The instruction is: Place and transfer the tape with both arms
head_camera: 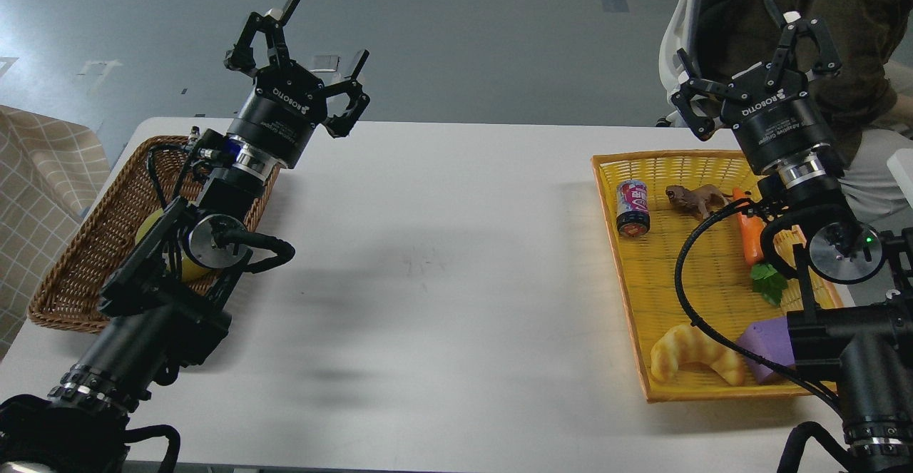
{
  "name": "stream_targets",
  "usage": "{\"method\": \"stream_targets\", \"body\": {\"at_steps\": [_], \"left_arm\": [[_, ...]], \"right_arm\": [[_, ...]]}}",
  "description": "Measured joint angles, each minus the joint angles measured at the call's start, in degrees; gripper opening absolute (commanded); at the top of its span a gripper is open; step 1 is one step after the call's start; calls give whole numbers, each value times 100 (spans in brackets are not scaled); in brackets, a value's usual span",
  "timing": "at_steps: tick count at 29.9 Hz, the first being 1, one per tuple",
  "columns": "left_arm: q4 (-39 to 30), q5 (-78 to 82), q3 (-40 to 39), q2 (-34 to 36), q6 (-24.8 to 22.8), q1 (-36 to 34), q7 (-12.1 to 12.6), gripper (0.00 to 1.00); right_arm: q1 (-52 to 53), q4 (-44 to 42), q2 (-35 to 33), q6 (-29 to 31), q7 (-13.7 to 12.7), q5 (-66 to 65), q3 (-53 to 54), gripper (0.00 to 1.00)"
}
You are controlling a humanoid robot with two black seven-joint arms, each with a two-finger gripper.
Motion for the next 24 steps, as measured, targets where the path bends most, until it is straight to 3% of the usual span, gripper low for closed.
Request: {"method": "stream_targets", "body": {"at_steps": [24], "left_arm": [[0, 0, 1, -4, 0, -8, 3, 98]], "right_arm": [[-26, -1, -15, 0, 0, 0, 71, 100]]}}
